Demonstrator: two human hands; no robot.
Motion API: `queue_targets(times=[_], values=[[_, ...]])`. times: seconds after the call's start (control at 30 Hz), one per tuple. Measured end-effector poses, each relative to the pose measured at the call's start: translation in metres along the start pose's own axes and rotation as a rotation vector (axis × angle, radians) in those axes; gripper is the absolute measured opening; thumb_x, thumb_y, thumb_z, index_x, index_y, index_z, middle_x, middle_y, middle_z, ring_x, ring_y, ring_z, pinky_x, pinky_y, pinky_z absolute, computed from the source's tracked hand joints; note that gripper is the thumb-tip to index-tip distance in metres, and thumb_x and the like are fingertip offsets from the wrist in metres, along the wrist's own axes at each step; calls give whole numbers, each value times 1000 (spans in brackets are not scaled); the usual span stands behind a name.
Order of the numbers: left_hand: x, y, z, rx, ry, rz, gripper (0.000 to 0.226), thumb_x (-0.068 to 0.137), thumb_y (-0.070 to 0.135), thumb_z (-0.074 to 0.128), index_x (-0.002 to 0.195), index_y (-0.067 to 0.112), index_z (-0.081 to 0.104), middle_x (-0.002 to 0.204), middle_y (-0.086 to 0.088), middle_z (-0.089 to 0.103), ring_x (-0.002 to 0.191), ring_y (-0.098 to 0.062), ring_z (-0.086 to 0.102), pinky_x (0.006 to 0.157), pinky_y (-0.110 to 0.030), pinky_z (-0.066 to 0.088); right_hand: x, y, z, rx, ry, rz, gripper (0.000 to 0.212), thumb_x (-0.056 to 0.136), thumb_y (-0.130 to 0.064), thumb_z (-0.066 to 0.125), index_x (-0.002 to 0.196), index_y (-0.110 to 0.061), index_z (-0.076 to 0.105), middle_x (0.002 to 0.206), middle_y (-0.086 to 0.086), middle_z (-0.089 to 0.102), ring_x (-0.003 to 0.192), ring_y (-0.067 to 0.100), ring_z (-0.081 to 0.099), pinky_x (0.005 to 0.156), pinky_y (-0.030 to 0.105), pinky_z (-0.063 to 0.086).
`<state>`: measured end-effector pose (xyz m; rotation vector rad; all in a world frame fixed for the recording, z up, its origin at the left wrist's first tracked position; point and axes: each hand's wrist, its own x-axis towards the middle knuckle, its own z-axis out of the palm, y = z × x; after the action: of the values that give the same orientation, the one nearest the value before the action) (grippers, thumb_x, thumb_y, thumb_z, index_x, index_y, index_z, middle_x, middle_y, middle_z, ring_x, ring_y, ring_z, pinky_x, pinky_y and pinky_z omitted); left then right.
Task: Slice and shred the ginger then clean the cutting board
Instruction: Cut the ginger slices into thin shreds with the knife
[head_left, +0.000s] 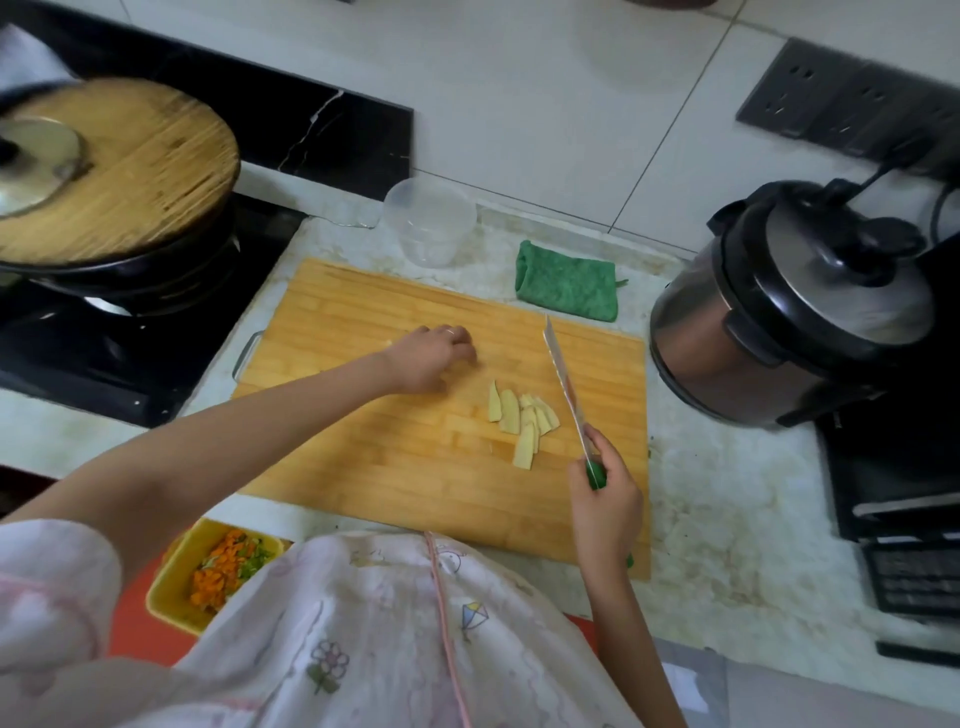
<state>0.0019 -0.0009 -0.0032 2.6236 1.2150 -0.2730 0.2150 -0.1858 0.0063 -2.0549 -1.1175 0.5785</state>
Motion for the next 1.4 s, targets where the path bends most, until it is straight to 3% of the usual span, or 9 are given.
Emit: queue_targets(times=[0.17, 0.37, 0.6, 0.9, 1.03, 1.13, 1.2, 1.3, 1.4], values=[[22, 47, 12, -3, -40, 256, 51, 85, 7, 59, 134, 18, 50, 141, -4, 42, 123, -24, 47, 93, -36, 41, -3, -7, -3, 42, 14, 49, 45, 84, -12, 55, 121, -37, 62, 56, -13, 48, 49, 6, 39, 47, 24, 32], [31, 43, 17, -181, 19, 234, 32, 88, 4, 55, 116, 17, 63, 124, -2, 53, 107, -23, 57, 70, -27, 38, -10, -2, -8, 35, 27, 76, 45, 85, -12, 56, 120, -40, 61, 57, -11, 52, 46, 9, 39, 43, 26, 33], [30, 50, 22, 43, -61, 286, 54, 87, 34, 65, 136, 24, 47, 146, 0, 40, 129, -21, 41, 95, -34, 36, -16, 0, -8, 23, 7, 112, 41, 86, -17, 56, 120, -41, 61, 60, -12, 53, 48, 7, 43, 46, 24, 32], [25, 53, 24, 118, -5, 265, 41, 80, 36, 62, 118, 22, 58, 115, -1, 58, 109, -23, 54, 92, -35, 34, -15, -3, -4, 58, -20, 123, 42, 85, -20, 55, 119, -41, 61, 68, -14, 57, 52, 4, 45, 49, 22, 33], [17, 51, 38, 267, 300, 491, 27, 79, 25, 41, 78, 14, 66, 72, -1, 68, 66, -22, 65, 90, -37, 39, -19, -2, -5, 56, -25, 134, 42, 84, -19, 55, 117, -44, 62, 55, -13, 53, 46, 7, 43, 46, 25, 34], [15, 51, 43, 74, 499, 417, 18, 82, 20, 51, 84, 16, 69, 73, 3, 70, 66, -16, 66, 99, -34, 32, -20, -2, -6, 83, -22, 149, 42, 84, -17, 55, 114, -45, 62, 51, -16, 50, 44, 8, 40, 46, 26, 33], [13, 56, 43, -258, 591, 262, 10, 80, 12, 66, 90, 12, 69, 82, 0, 72, 74, -17, 67, 99, -32, 35, -20, -2, -6, 105, -11, 152, 43, 84, -16, 55, 113, -47, 61, 51, -13, 49, 45, 8, 38, 45, 26, 33], [-1, 73, 24, -928, 543, -22, 15, 85, 1, 64, 91, 15, 63, 84, 3, 66, 73, -1, 61, 75, -22, 50, -20, -2, -7, 135, -3, 169, 43, 86, -14, 54, 114, -46, 59, 53, -8, 48, 46, 9, 39, 46, 27, 34], [-17, 84, 4, -1200, 551, -62, 30, 91, -7, 51, 92, 22, 57, 82, 8, 57, 63, 0, 51, 59, -15, 43, -19, -2, -6, 183, -1, 184, 41, 88, -12, 55, 116, -42, 59, 59, -7, 53, 47, 8, 42, 49, 29, 38]])
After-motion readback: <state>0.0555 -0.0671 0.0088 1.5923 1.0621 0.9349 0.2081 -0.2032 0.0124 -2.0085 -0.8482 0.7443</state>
